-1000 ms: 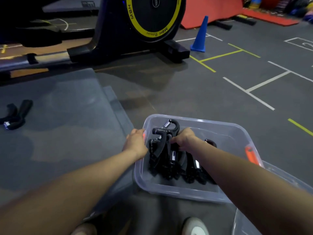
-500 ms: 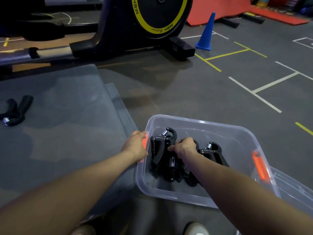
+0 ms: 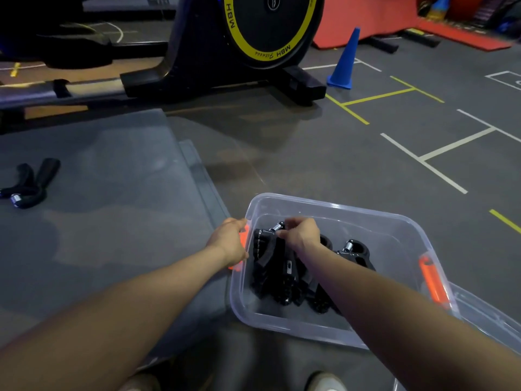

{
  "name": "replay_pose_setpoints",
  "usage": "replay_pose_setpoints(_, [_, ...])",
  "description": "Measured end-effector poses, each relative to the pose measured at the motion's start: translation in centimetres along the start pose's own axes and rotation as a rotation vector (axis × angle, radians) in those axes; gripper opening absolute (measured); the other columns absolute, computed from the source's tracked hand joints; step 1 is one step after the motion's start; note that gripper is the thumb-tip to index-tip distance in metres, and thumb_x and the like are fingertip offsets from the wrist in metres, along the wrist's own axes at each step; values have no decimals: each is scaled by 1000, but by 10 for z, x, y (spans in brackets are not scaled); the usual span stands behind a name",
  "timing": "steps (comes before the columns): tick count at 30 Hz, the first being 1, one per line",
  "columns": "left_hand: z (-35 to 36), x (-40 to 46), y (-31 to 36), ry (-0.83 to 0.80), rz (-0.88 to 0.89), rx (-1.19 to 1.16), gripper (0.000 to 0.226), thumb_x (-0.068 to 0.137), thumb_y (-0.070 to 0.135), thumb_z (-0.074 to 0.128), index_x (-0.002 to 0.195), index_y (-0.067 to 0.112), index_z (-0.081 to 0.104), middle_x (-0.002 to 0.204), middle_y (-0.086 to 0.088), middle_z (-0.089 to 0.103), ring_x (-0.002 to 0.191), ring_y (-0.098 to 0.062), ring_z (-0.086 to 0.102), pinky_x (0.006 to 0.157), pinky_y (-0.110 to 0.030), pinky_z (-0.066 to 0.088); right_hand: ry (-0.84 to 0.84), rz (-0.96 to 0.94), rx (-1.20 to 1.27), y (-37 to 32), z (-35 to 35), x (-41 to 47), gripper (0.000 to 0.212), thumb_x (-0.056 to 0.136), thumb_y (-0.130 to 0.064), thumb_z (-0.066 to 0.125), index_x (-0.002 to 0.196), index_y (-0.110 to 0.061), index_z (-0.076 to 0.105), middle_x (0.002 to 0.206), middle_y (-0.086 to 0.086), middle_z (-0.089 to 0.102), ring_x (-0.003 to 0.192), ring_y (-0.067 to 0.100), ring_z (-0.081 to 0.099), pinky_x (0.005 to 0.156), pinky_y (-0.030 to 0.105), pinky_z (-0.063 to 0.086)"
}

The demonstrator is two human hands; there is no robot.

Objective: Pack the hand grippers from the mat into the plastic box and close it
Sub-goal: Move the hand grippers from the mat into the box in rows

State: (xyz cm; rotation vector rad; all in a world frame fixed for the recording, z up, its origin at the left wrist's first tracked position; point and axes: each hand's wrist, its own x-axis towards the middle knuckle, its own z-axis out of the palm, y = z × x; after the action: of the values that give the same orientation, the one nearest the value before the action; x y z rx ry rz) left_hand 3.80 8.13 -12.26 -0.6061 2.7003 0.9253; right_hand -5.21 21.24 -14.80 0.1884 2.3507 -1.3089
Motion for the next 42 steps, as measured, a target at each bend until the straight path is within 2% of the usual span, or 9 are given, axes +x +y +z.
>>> replay_pose_setpoints(4, [-21,3,-5,75,-53,-118,62,81,15,68,138,12,43,137,-10,48,122,-27,52,104,-30,41,-11,-136,32,-30,14,-9,44,78,-5,73,119,-3,59,99,4,59,91,15,55,93,27,45])
replay_pose_setpoints(9, [-73,-2,-38,280,-171,-247,44,86,18,64,126,4,52,127,-14,58,117,-27,55,99,-29,40,-68,-335,-71,-75,56,-25,39,78,-9,72,114,2,61,112,19,67,100,27,63,93,33,46])
replay_pose_setpoints(12, [-107,-8,-70,376,-235,-253,42,86,15,64,124,2,53,126,-17,58,117,-29,55,98,-30,40,-141,-403,-117,-100,93,-36,42,78,-11,73,117,-2,62,112,14,67,97,21,61,89,27,45])
replay_pose_setpoints(17, [-156,-8,-140,515,-354,-226,43,85,17,65,125,6,54,125,-14,59,116,-29,56,99,-32,41,-286,-428,-156,-137,170,-50,45,78,-14,74,120,-4,60,99,9,61,101,22,61,95,28,45])
replay_pose_setpoints(20, [-176,-4,-187,600,-438,-226,43,85,18,65,125,8,53,127,-12,57,117,-29,55,100,-33,40,-340,-475,-217,-154,217,-50,50,78,-15,74,124,-4,58,116,14,65,114,26,59,100,30,43])
replay_pose_setpoints(24, [-191,6,-249,612,-511,-181,48,84,20,64,128,9,49,133,-13,48,122,-29,49,103,-36,39,-384,-500,-285,-174,281,-42,49,78,-16,73,123,-6,58,124,15,63,118,27,58,104,34,44])
replay_pose_setpoints(31, [-204,31,-325,603,-529,-58,48,84,20,64,129,12,47,136,-10,40,128,-29,40,105,-40,37,-430,-532,-337,-196,373,-29,45,79,-19,72,122,-10,60,122,12,64,116,26,59,101,33,45])
replay_pose_setpoints(37, [-200,54,-360,600,-553,76,48,87,22,60,132,13,44,137,-9,37,130,-29,32,104,-42,37,-426,-539,-325,-200,409,-15,40,77,-17,73,115,-9,63,117,13,66,111,27,61,97,34,48])
replay_pose_setpoints(42, [-193,57,-365,662,-562,189,34,91,21,54,123,9,51,132,-9,42,127,-28,34,98,-40,37,-398,-508,-298,-193,416,-8,33,76,-16,74,108,-11,67,113,13,68,108,28,63,95,35,50])
